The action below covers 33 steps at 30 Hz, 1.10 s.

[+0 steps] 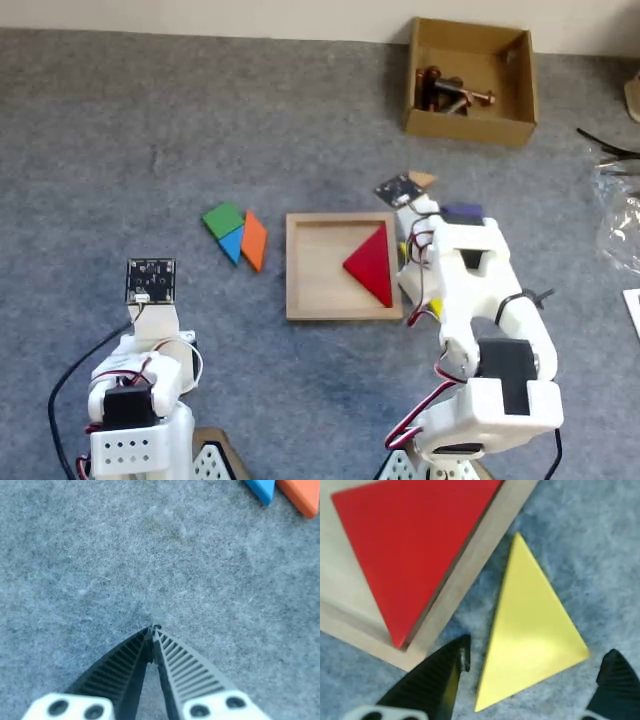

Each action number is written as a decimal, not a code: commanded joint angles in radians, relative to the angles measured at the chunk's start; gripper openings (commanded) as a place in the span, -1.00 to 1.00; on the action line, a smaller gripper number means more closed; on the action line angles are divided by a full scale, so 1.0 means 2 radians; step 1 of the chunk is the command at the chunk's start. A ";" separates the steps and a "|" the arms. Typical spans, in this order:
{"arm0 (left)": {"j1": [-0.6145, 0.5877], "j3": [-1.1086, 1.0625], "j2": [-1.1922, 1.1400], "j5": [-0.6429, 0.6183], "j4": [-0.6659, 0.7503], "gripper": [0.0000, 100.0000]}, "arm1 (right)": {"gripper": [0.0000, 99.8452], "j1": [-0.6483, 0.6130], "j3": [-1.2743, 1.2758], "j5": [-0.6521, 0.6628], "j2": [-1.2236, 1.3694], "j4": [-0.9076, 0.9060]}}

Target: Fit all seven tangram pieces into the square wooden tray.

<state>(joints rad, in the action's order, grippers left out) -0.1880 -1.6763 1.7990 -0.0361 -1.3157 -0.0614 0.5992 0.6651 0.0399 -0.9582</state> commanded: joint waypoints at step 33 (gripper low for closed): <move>-0.004 -0.010 -0.003 -0.001 -0.004 -0.99 | -0.37 -0.002 0.026 0.002 -0.018 0.046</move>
<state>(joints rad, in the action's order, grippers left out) -0.1880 -1.6763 1.7990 -0.0361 -1.3157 -0.0644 0.6360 0.6667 0.0353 -0.8815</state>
